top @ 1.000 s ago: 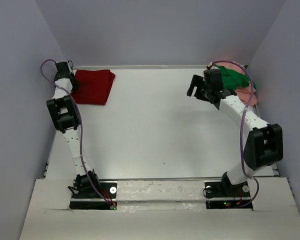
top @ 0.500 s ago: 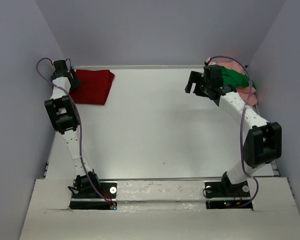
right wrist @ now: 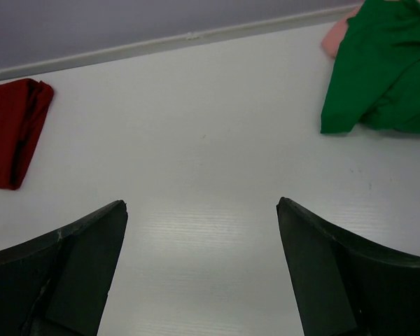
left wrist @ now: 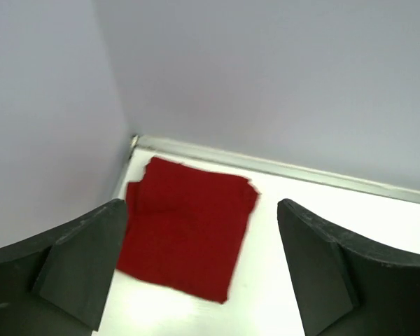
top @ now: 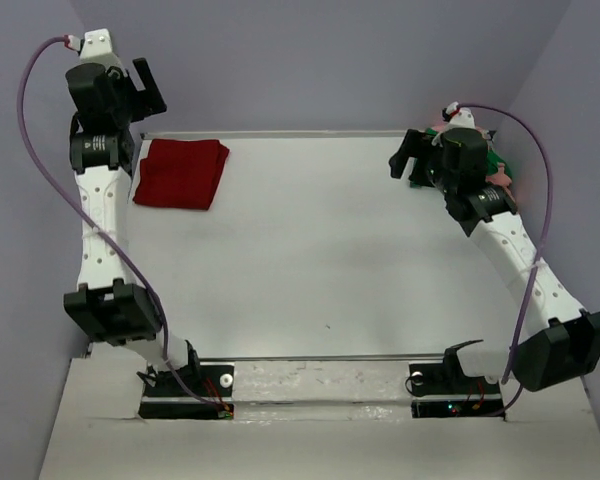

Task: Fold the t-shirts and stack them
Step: Put the neatly folded tshirt into the corner of the board with the left arm

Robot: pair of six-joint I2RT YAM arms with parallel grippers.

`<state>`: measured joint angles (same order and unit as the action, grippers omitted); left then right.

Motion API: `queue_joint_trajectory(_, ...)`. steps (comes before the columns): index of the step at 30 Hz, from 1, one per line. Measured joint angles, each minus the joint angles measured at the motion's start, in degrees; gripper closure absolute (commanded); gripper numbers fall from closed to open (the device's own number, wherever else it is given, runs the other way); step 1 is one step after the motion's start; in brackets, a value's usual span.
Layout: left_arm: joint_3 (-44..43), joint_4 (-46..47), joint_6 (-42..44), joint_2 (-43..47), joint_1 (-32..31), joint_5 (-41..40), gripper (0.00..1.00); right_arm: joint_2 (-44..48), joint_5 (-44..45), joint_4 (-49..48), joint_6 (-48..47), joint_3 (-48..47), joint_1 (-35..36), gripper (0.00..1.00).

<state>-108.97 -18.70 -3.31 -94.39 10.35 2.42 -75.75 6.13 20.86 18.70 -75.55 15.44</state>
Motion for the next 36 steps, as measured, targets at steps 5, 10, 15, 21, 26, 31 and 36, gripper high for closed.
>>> queue_joint_trajectory(5,17.86,3.69,0.92,15.72,-5.2,6.75,0.01,6.01,1.46,-0.7,-1.31,4.42,0.0,0.07)
queue_joint_trajectory(10,26.12,2.08,-0.2,15.52,-5.79,11.5,0.01,6.23,-4.72,-2.36,-1.03,6.34,0.0,0.0)
queue_joint_trajectory(15,21.64,-1.6,0.33,9.33,-6.69,7.87,0.01,-1.77,-1.49,-0.22,-3.72,-2.36,0.44,0.0)
queue_joint_trajectory(21,19.04,0.17,-0.9,9.09,-6.8,5.46,0.01,-6.56,1.73,4.04,-3.34,-9.99,0.11,0.0)
queue_joint_trajectory(26,22.88,2.73,-1.9,9.62,-7.3,6.8,0.01,0.63,0.81,4.11,0.61,0.04,0.11,0.0)
queue_joint_trajectory(31,26.49,2.95,-1.84,9.62,-8.41,7.91,0.01,1.55,1.44,4.07,2.1,2.45,0.11,0.0)
queue_joint_trajectory(36,26.88,3.32,-1.16,9.62,-8.94,8.11,0.01,1.51,2.14,4.13,2.29,2.64,0.11,0.0)
